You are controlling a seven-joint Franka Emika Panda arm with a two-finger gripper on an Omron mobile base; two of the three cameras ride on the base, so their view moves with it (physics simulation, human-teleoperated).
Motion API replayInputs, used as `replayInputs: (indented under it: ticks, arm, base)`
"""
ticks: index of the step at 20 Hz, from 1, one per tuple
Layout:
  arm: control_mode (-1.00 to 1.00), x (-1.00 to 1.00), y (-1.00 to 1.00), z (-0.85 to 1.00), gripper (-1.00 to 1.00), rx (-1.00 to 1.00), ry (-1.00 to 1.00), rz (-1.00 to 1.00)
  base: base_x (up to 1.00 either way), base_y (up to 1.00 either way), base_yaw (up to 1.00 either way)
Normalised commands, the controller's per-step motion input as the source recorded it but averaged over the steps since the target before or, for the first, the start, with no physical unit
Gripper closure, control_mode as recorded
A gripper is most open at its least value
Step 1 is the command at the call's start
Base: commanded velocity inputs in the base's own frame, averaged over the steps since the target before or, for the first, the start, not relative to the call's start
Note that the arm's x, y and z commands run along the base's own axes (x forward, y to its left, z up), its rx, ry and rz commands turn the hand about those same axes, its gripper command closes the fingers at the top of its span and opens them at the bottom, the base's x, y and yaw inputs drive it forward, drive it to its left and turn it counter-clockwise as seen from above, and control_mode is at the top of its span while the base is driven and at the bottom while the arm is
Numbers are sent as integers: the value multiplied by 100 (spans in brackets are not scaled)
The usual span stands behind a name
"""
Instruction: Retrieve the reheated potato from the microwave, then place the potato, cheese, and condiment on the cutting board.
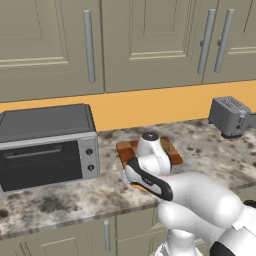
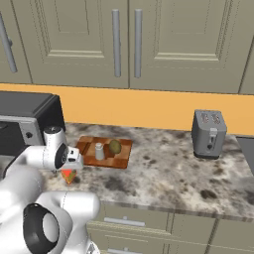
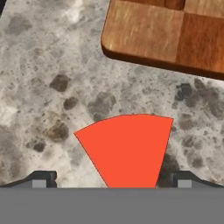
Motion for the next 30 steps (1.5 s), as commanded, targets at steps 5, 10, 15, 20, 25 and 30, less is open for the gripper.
replayInputs:
  ticks: [5, 10, 15, 20, 25, 30]
  arm:
    - [-100, 3, -1, -21, -100, 0, 5, 0]
    - [-100, 8, -3, -9, -100, 0, 0, 1]
    - [-100, 2, -2, -6, -100, 0, 0, 1]
    - [-100, 0, 1, -10, 100, 0, 0, 0]
    - [-100, 0, 1, 0, 100, 0, 0, 0]
    - [-100, 8, 5, 25, 100, 0, -1, 0]
  base:
    - [0, 0, 0]
    - [0, 0, 0]
    - [0, 0, 0]
    - [0, 0, 0]
    - [0, 0, 0]
    - [0, 0, 0]
